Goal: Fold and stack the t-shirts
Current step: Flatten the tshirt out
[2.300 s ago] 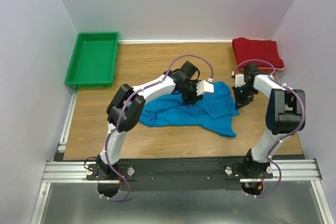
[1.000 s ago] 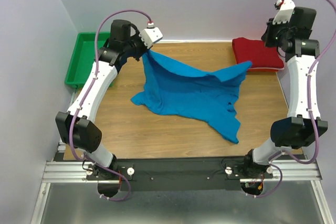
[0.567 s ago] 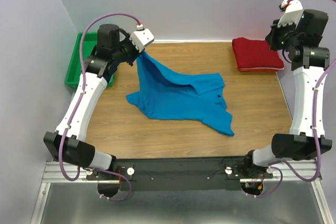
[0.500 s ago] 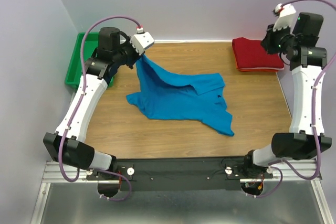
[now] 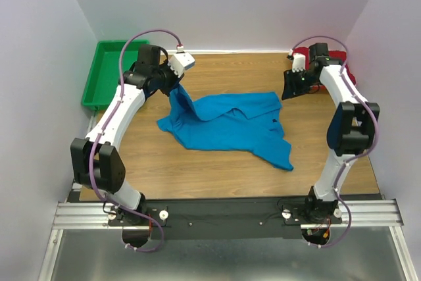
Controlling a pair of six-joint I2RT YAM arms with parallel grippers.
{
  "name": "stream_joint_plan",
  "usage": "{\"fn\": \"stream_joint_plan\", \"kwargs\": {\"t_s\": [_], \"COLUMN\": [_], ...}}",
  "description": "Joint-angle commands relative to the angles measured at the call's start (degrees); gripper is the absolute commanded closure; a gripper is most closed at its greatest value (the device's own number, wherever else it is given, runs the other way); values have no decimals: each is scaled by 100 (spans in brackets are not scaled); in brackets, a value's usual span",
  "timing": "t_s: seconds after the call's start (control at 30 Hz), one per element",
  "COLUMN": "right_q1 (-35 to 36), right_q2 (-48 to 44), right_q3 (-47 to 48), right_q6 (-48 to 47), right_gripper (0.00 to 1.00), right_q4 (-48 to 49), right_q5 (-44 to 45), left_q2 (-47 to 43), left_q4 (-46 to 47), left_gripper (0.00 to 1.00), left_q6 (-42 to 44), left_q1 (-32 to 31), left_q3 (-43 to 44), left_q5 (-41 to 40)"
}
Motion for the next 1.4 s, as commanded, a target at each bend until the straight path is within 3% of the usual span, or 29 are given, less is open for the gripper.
{"fn": "stream_joint_plan", "kwargs": {"t_s": [0.0,0.27,0.77,0.87,0.93,0.97,1.03,1.37], "right_q1": [-6,2,11,11,11,11,11,2], "right_q2": [640,1669,2127,2057,2022,1961,1864,1011], "right_q3": [370,924,1135,1118,1100,1082,1073,1161], "right_q6": [420,666,895,904,886,877,869,860], "right_gripper": [45,45,53,58,73,88,98,99], "right_q4": [123,141,115,62,18,-25,-78,-228], "right_q5": [-231,-503,-1065,-1189,-1268,-1277,-1268,-1137], "left_q2": [294,628,760,760,786,813,848,1006], "left_q4": [34,-19,-98,-81,-90,-107,-168,-424], "left_gripper": [100,100,100,100,100,100,100,97], "left_q6": [-148,-121,2,11,46,37,63,467], "left_q1": [170,284,460,512,548,591,644,838], "left_q3": [269,454,471,436,436,445,471,104], "left_q5": [188,285,320,329,329,329,338,478]}}
